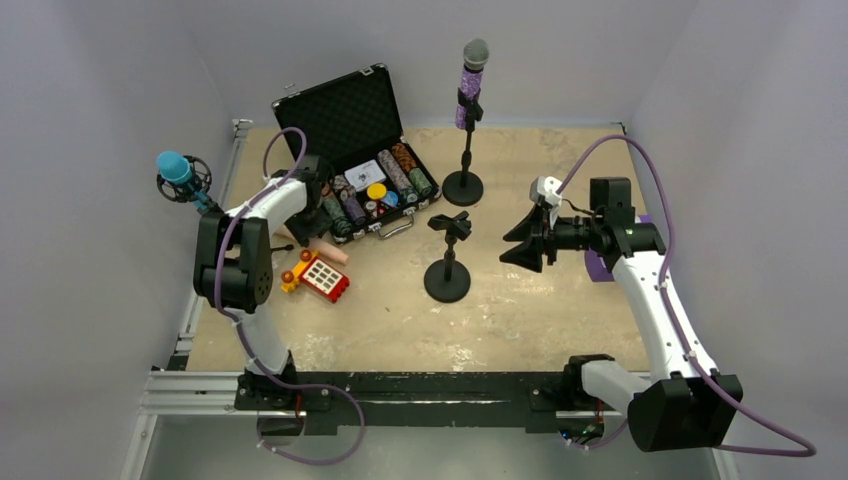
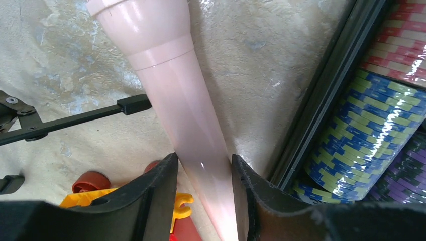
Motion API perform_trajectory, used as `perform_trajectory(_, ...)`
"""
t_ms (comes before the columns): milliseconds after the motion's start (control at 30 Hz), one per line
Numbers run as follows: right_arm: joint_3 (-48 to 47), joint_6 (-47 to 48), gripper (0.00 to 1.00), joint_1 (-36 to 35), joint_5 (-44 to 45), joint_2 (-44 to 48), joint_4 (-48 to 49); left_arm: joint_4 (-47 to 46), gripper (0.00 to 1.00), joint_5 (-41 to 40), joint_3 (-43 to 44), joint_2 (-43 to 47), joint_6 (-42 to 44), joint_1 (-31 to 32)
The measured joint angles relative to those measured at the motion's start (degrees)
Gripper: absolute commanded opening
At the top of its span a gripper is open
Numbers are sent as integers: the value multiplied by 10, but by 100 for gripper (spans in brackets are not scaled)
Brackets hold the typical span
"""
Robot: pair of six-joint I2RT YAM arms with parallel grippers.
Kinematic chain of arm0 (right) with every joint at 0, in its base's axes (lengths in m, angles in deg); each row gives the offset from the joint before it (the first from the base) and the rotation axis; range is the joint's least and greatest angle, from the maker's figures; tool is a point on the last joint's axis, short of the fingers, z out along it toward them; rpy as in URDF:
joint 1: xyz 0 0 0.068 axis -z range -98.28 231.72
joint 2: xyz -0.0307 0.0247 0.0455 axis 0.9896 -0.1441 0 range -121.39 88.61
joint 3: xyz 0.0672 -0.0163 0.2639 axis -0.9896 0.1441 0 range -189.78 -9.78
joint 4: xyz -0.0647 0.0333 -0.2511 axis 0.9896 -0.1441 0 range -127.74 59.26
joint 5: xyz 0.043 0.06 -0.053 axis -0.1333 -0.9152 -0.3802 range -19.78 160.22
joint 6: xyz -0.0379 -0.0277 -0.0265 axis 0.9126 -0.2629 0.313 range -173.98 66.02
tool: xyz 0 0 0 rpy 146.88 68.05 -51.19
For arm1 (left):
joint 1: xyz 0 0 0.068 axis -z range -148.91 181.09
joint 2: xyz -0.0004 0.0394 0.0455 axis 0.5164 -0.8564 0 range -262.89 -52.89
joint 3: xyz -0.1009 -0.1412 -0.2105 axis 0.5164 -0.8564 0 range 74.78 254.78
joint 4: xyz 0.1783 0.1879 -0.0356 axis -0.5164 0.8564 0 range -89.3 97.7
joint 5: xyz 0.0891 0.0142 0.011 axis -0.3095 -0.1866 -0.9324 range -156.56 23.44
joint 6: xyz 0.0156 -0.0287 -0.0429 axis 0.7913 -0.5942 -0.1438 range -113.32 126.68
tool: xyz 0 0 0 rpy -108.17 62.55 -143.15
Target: Attach the microphones to the stand
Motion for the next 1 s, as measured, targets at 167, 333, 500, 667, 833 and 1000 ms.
perform_trajectory(167, 0, 4, 54, 1, -10, 0, -5, 10, 50, 11, 12, -8, -8, -3)
perform_trajectory(333, 0, 7, 54, 7, -14, 0, -11, 16, 53, 21, 13, -9, -10, -4)
perform_trajectory(500, 0, 7, 54, 11, -23, 0, -12, 17, 44, 30, 13, -9, 6, -4)
perform_trajectory(667, 0, 7, 54, 15, -27, 0, -14, 9, 31, 48, 8, -4, 39, -3)
perform_trajectory(833, 0, 7, 54, 17, -31, 0, -16, -7, 31, 61, -16, 14, 65, 1)
perform_trajectory(1000, 0, 7, 54, 20, -39, 0, -18, -12, 32, 77, -38, 32, 90, 26)
